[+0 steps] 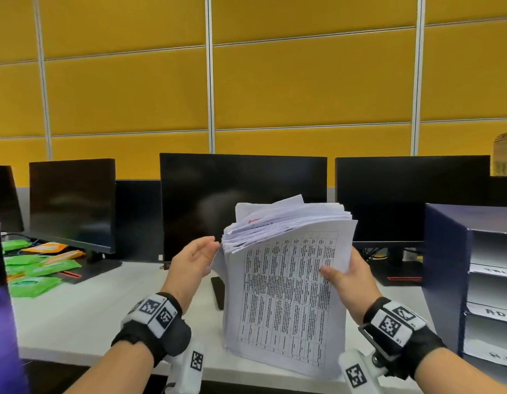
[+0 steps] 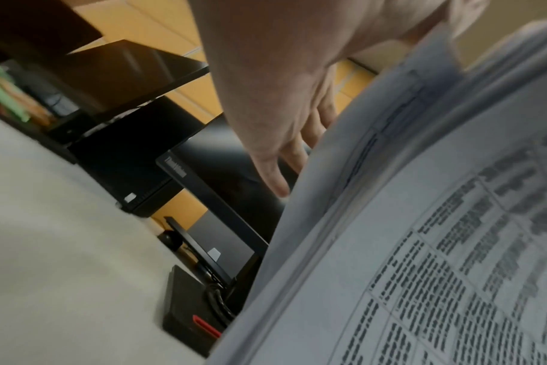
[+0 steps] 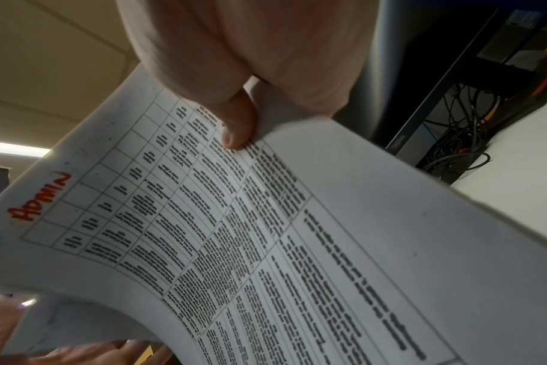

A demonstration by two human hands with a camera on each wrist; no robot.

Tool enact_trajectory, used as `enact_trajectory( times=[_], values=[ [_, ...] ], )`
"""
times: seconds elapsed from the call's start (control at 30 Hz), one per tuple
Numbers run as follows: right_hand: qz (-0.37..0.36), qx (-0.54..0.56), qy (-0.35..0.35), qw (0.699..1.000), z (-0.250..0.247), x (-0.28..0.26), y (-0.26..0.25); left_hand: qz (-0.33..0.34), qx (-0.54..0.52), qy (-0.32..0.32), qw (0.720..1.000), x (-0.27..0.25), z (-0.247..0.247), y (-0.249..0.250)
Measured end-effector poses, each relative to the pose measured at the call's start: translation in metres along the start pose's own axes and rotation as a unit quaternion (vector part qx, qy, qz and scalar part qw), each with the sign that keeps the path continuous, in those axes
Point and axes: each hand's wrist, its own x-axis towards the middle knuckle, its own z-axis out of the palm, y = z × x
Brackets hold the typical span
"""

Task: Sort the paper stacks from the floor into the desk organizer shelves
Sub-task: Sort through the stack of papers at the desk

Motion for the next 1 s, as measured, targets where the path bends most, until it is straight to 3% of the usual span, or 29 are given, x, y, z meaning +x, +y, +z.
enact_trajectory(
  times=[0.13, 0.33, 0.47, 0.57, 0.7, 0.83, 0.9, 1.0],
  values=[
    [0.004, -0.006, 0.003, 1.0, -0.006, 0.002, 0.003, -0.022, -0.074, -0.079, 0.994, -0.006, 0.003, 0.004],
    [0.02, -0.014, 0.031, 0.999, -0.01, 0.01, 0.011, 0.006, 0.01, -0.189, 0.982, -0.024, 0.02, 0.027],
    [0.028, -0.012, 0.042, 0.999, -0.011, 0.015, 0.017, -0.047, -0.014, -0.171, 0.984, -0.017, 0.009, -0.003],
    [0.027, -0.015, 0.053, 0.998, -0.011, 0.018, 0.019, -0.05, 0.019, -0.161, 0.985, -0.014, 0.008, -0.016],
    [0.025, -0.006, 0.057, 0.998, -0.01, 0.02, 0.021, -0.053, 0.034, 0.007, 0.998, -0.001, 0.018, -0.026],
    [0.039, -0.024, 0.073, 0.996, -0.015, 0.028, 0.026, -0.017, 0.033, 0.161, 0.986, 0.006, 0.007, -0.018],
    [0.053, -0.041, 0.115, 0.991, -0.021, 0.035, 0.033, 0.002, 0.032, 0.213, 0.977, 0.006, -0.009, -0.011],
    [0.075, -0.059, 0.2, 0.975, -0.031, 0.044, 0.037, 0.009, 0.031, 0.235, 0.971, 0.005, -0.033, -0.006]
  ],
)
